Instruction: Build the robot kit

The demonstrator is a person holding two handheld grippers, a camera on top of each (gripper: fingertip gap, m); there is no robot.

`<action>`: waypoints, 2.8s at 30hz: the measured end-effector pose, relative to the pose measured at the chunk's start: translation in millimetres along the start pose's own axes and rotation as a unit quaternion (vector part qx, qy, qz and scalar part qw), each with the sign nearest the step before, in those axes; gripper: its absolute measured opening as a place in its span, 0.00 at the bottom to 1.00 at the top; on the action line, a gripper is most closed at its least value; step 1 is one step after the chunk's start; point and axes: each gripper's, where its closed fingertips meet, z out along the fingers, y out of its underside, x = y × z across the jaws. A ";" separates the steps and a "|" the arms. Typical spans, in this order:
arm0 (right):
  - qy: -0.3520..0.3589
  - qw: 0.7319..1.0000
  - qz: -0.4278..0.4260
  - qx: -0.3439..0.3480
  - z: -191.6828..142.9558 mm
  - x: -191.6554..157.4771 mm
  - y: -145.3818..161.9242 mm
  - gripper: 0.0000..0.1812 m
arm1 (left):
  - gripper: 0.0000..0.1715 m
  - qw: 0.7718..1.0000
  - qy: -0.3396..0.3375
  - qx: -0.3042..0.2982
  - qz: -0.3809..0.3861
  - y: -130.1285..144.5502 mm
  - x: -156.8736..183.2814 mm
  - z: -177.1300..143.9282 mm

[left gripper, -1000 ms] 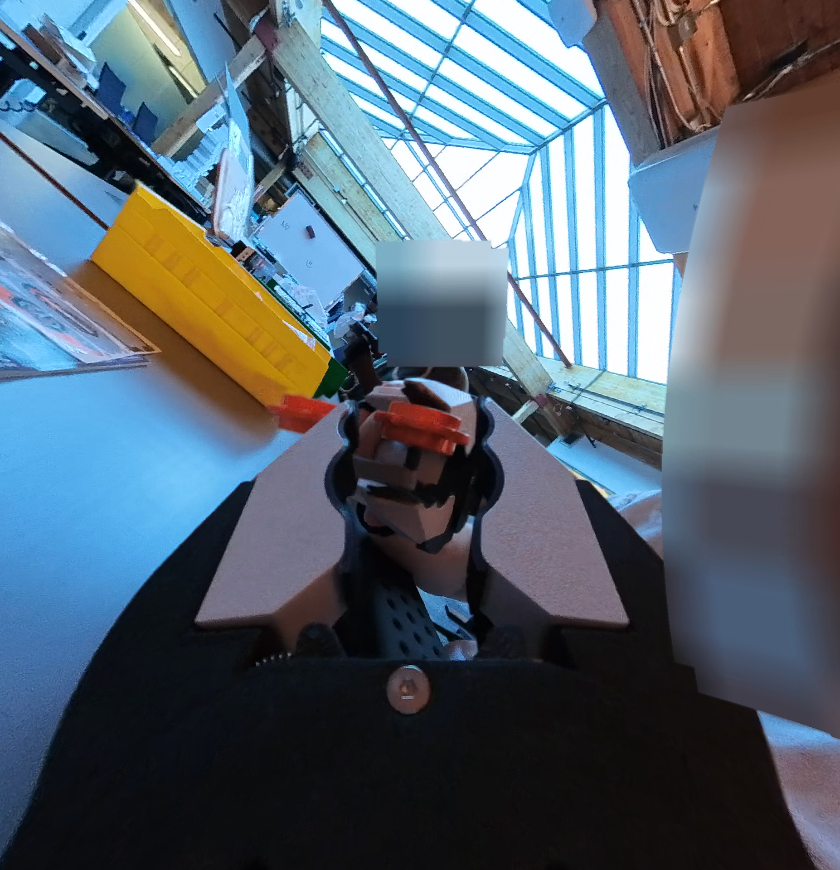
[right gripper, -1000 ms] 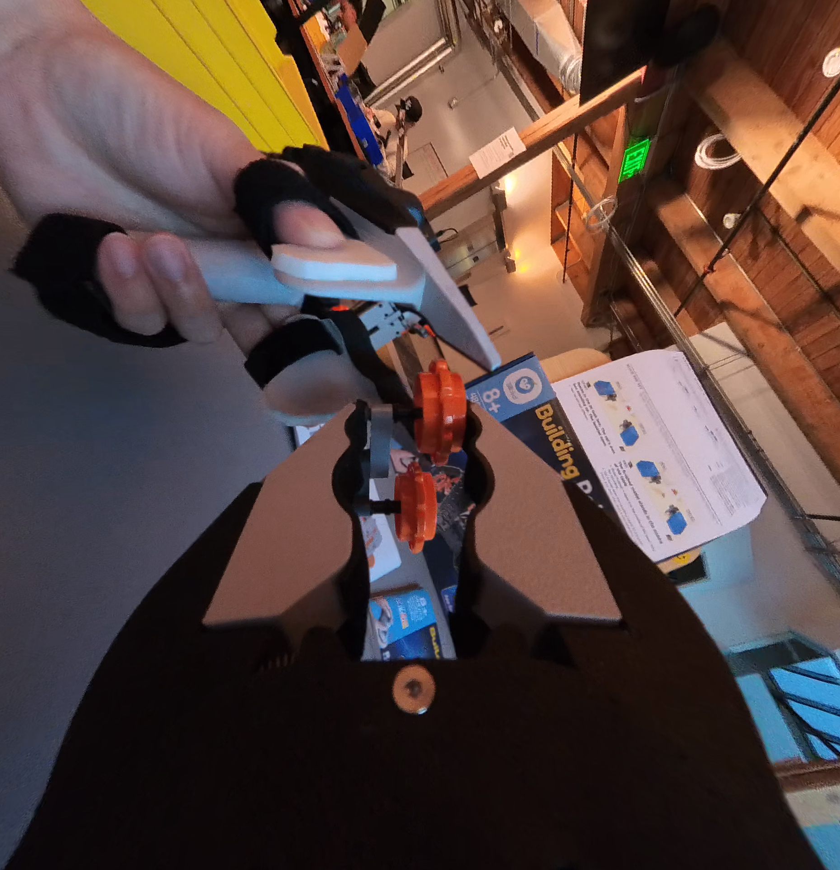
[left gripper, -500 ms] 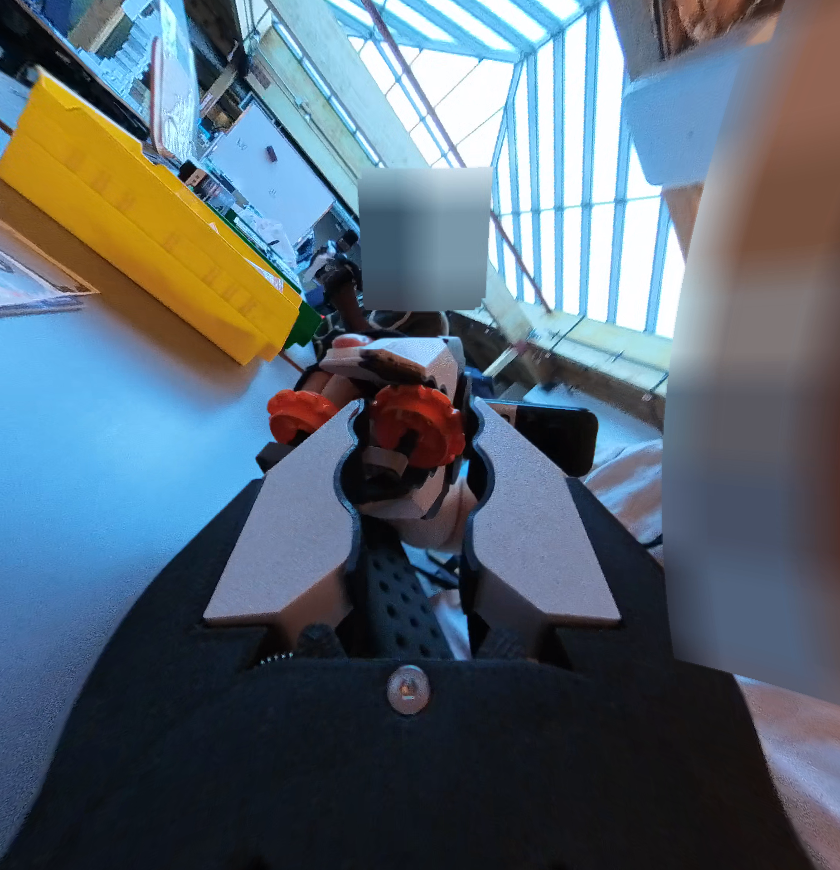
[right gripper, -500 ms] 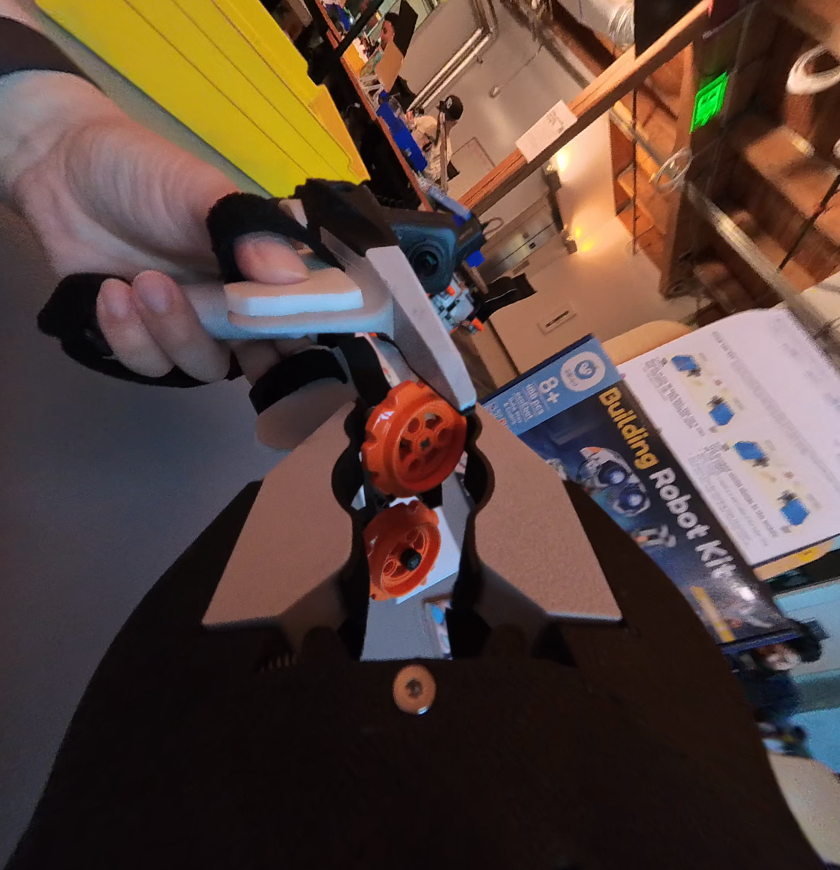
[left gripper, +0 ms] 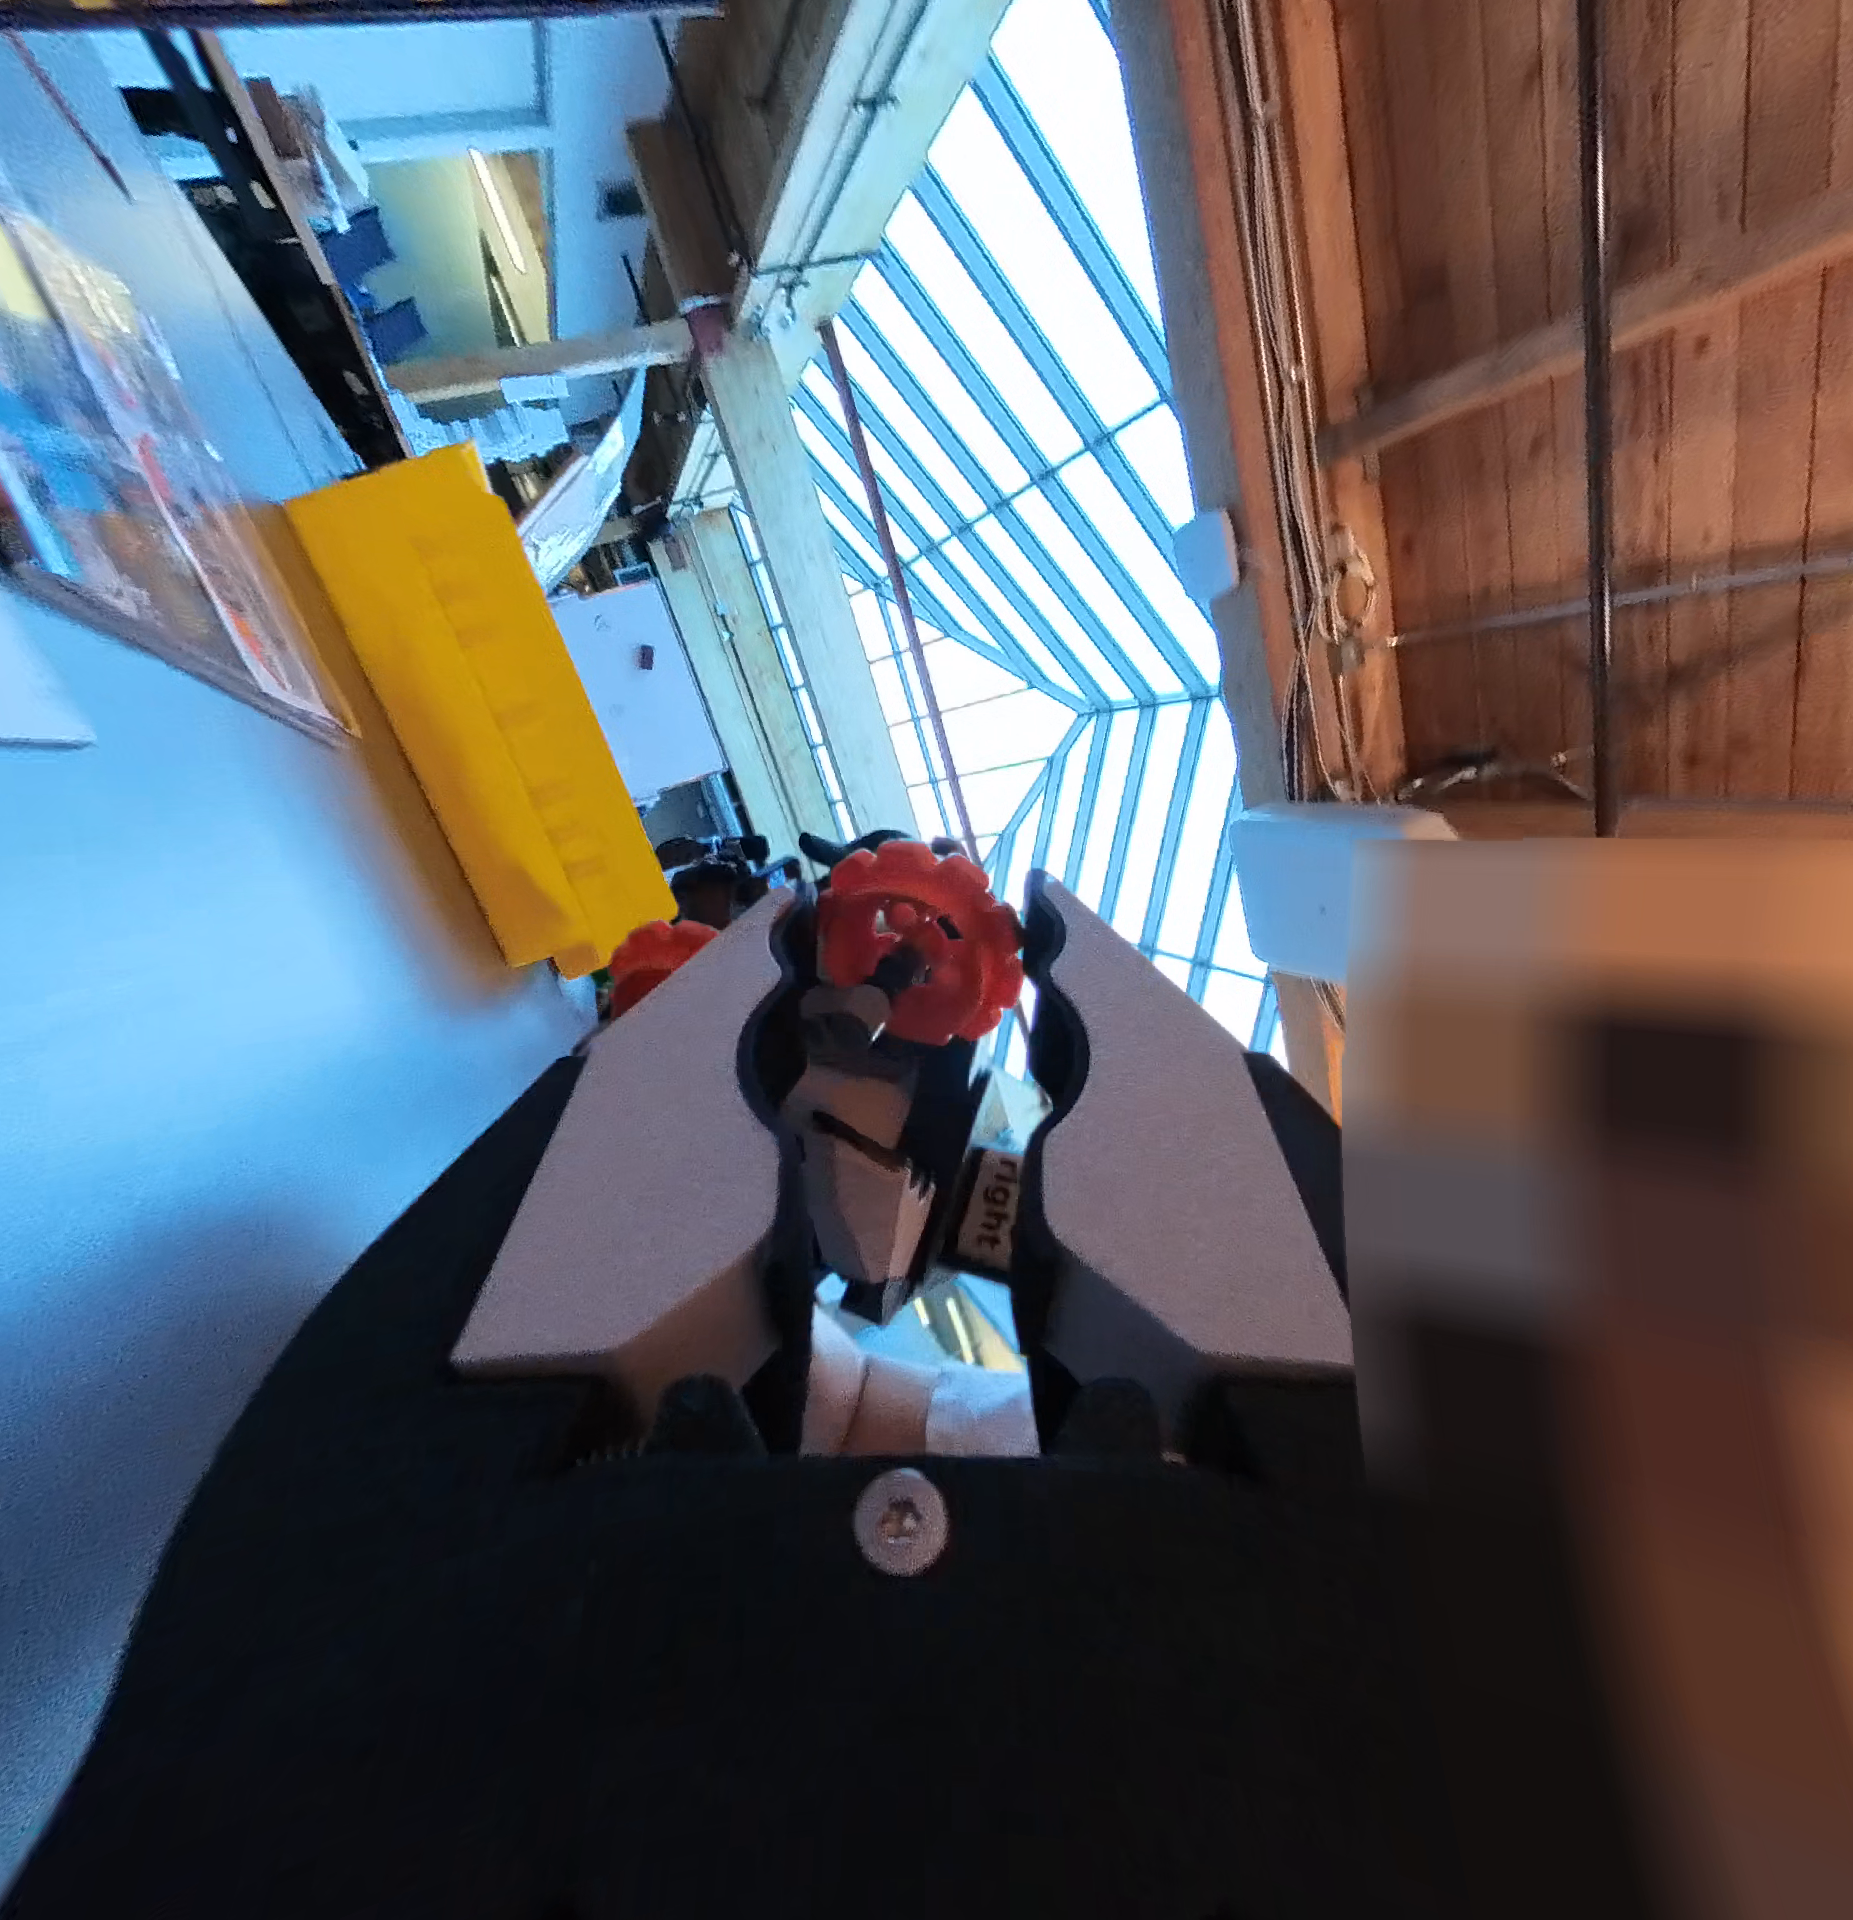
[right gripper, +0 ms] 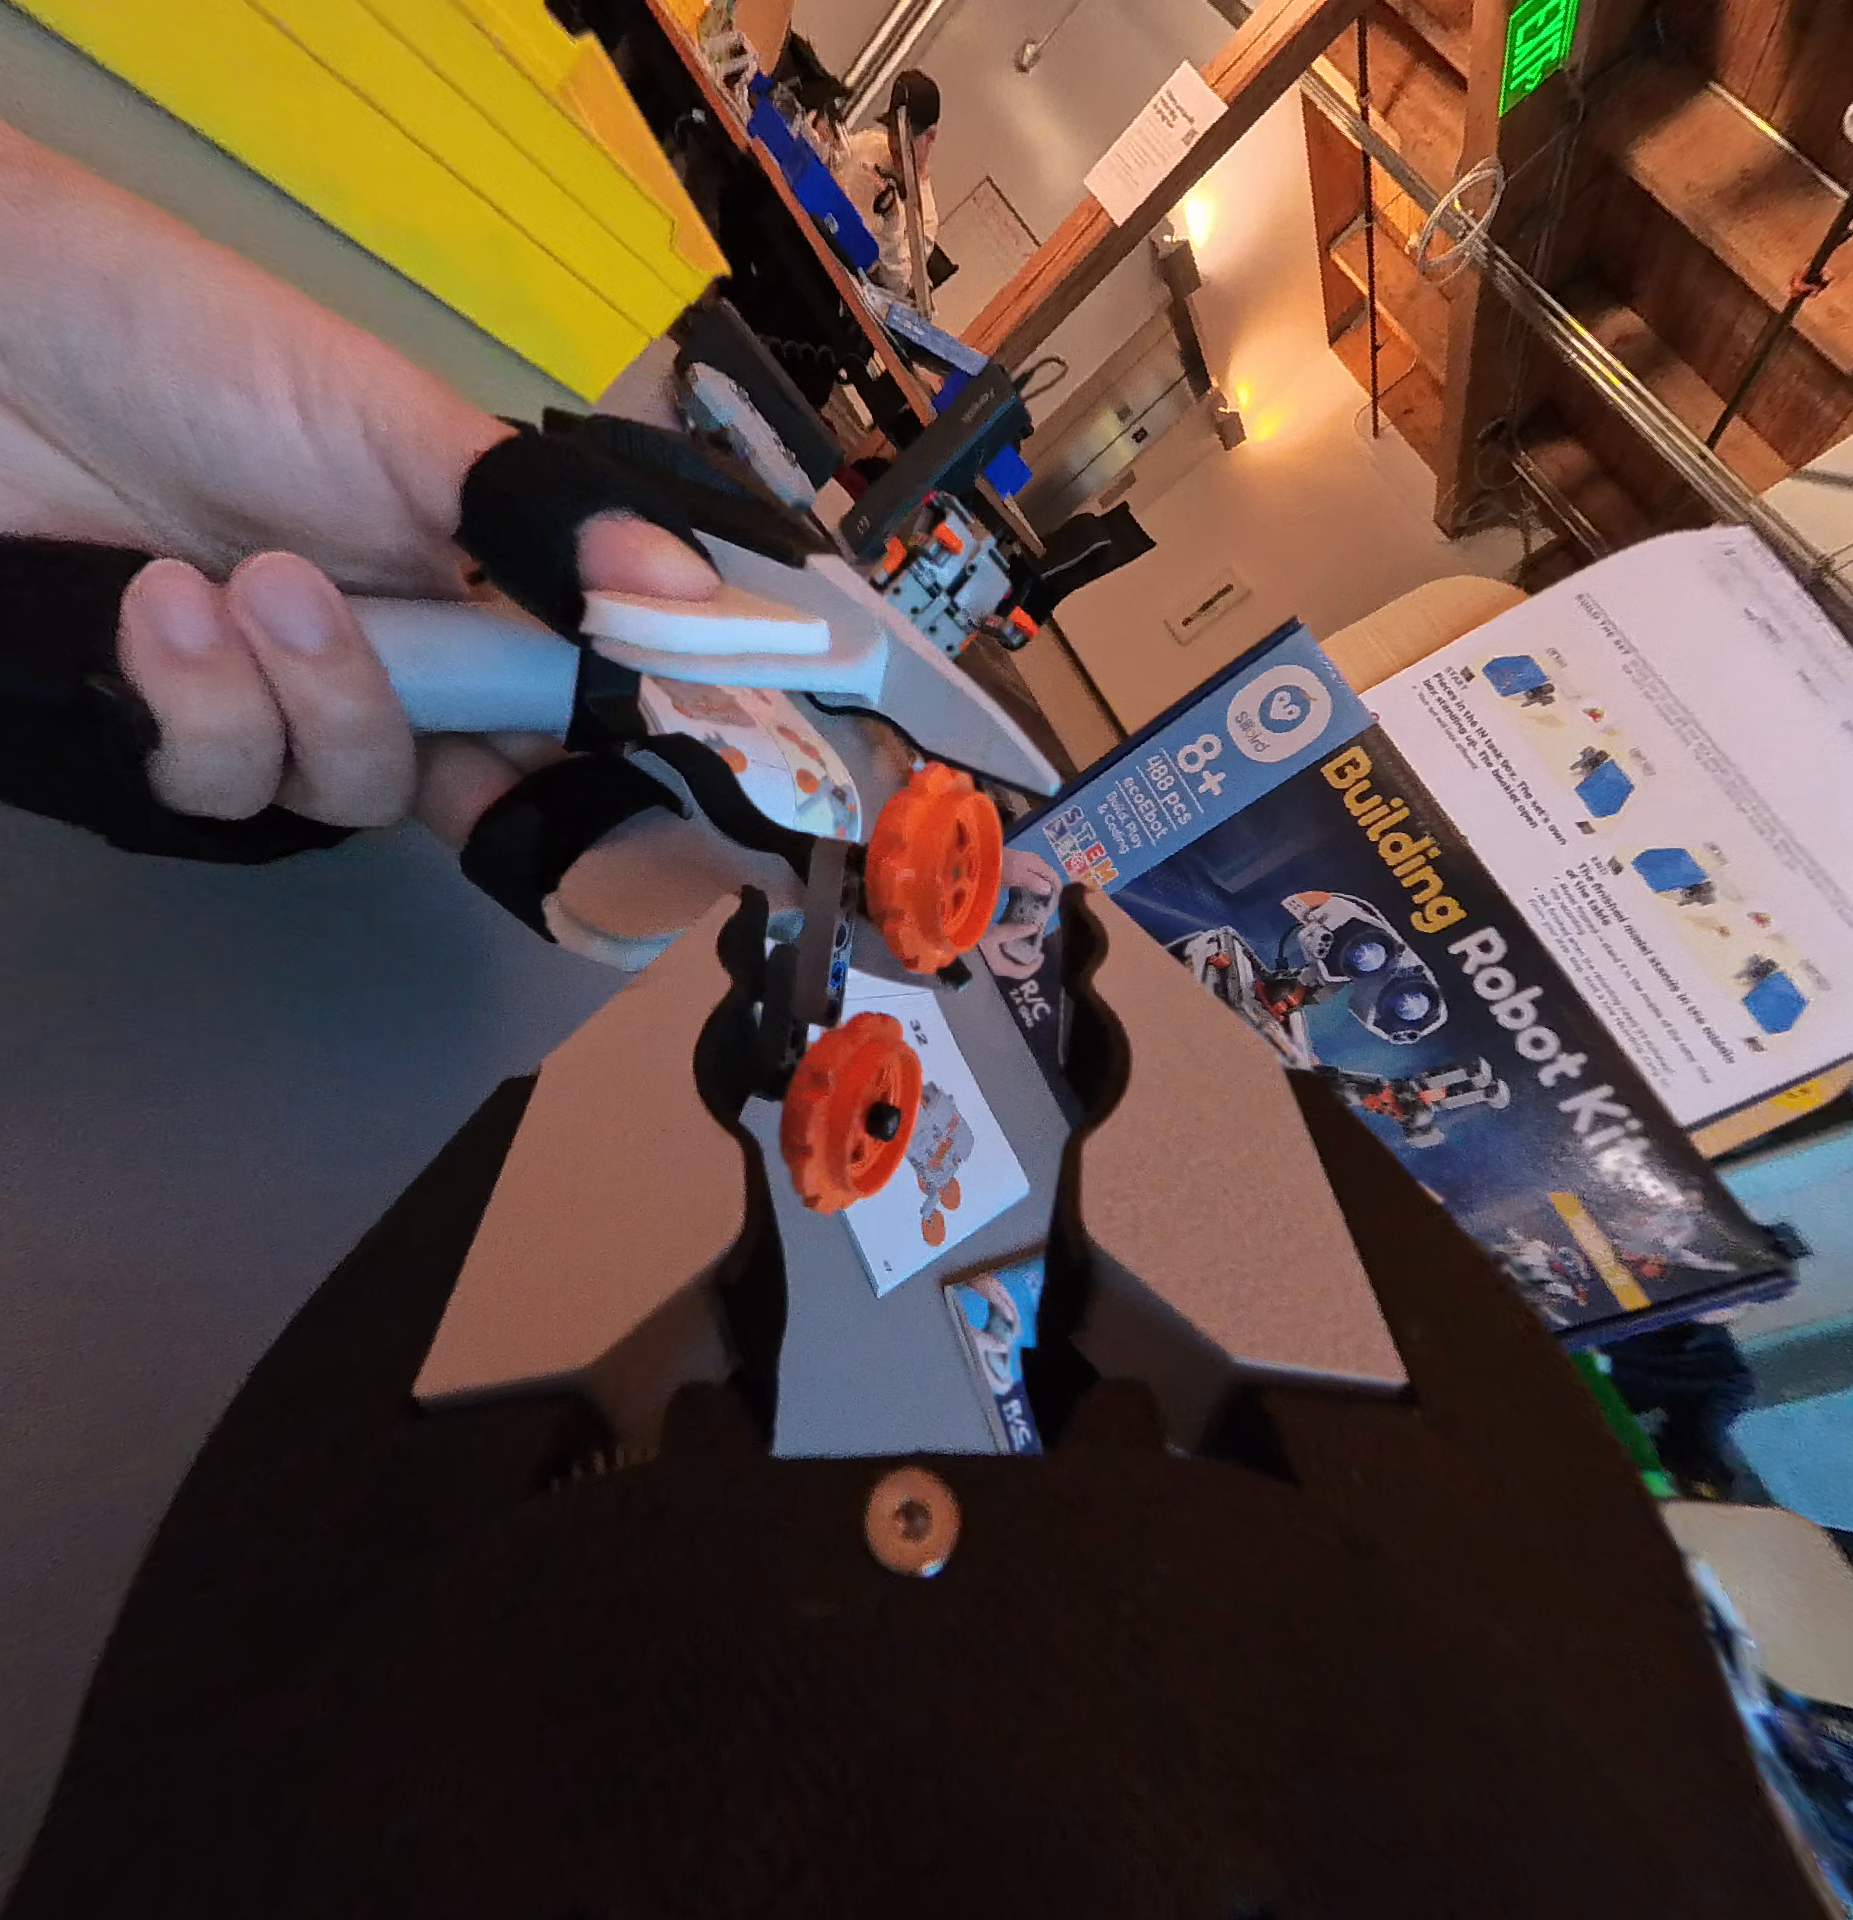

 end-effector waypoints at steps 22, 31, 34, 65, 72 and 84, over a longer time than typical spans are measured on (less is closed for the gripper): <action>-0.145 0.956 0.247 0.071 -34.1 11.5 -1.8 0.07 | 0.32 0.698 -0.177 -0.282 0.634 25.9 5.7 -21.2; -0.253 0.915 0.294 0.114 -45.4 -6.4 -12.7 0.07 | 0.31 0.634 -0.163 -0.312 0.689 48.1 5.1 -23.0; -0.280 0.883 0.336 0.169 -52.6 -2.3 -24.7 0.07 | 0.32 0.708 -0.131 -0.306 0.623 53.3 11.1 -19.6; -0.210 0.972 0.011 -0.108 -15.6 -36.1 21.9 0.21 | 0.04 0.367 -0.325 -0.422 0.763 41.6 -48.7 -48.6; -0.206 0.976 -0.004 -0.070 -23.2 -41.2 25.6 0.21 | 0.04 0.339 -0.313 -0.431 0.775 49.4 -53.1 -48.4; -0.220 0.975 -0.036 -0.007 -38.8 -40.0 16.1 0.21 | 0.27 0.440 -0.263 -0.374 0.773 53.3 -42.2 -31.0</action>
